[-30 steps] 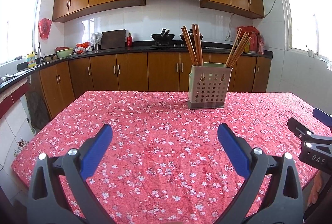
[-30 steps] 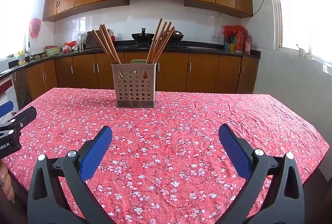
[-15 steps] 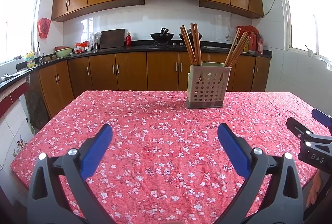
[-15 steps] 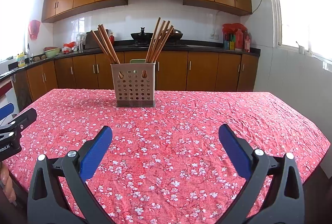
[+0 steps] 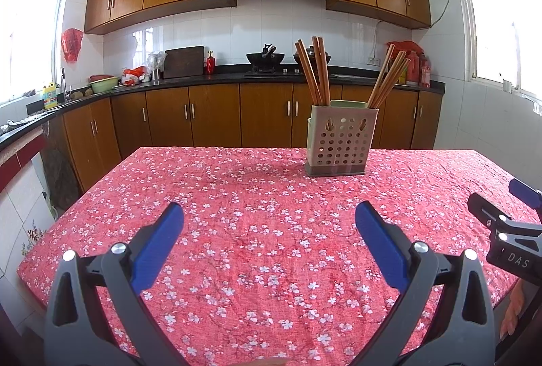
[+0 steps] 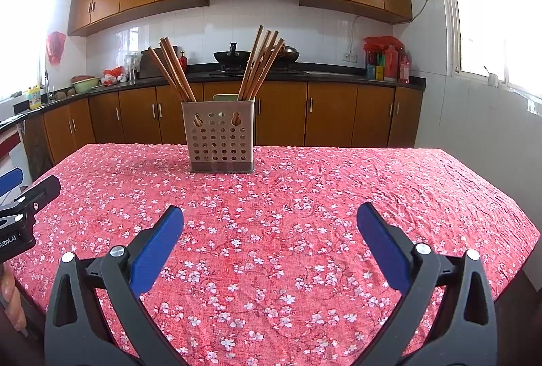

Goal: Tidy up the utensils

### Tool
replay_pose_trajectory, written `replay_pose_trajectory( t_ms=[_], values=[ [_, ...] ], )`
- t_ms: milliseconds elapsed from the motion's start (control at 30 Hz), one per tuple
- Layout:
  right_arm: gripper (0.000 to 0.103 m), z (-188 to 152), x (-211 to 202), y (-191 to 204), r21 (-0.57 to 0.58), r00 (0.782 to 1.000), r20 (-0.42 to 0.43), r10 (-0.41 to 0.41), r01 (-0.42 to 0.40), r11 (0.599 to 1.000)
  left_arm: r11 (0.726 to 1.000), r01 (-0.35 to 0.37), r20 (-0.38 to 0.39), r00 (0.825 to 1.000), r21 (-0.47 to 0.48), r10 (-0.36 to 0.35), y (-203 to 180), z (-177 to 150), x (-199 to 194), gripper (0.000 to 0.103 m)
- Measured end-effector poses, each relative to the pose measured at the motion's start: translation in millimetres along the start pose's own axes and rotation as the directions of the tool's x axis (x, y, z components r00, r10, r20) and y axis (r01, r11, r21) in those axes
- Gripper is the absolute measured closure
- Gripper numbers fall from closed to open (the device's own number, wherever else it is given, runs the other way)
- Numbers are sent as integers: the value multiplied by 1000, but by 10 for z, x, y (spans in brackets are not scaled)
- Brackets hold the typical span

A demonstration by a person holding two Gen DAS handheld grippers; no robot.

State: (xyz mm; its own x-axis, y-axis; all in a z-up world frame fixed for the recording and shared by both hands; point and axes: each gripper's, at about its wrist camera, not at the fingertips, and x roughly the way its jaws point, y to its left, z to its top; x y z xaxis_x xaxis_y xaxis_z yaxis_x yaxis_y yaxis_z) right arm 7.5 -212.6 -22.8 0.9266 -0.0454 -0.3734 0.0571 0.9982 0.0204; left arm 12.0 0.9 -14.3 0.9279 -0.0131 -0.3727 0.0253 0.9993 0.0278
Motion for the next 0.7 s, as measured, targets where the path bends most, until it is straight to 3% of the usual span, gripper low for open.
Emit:
replay_pose_trajectory(
  t_ms=[700],
  values=[
    [2,-13,8,14,0,1000,-3,1,-1,1000,1000,1,-1,1000,0,-1,-15,-4,-1,4]
  ],
)
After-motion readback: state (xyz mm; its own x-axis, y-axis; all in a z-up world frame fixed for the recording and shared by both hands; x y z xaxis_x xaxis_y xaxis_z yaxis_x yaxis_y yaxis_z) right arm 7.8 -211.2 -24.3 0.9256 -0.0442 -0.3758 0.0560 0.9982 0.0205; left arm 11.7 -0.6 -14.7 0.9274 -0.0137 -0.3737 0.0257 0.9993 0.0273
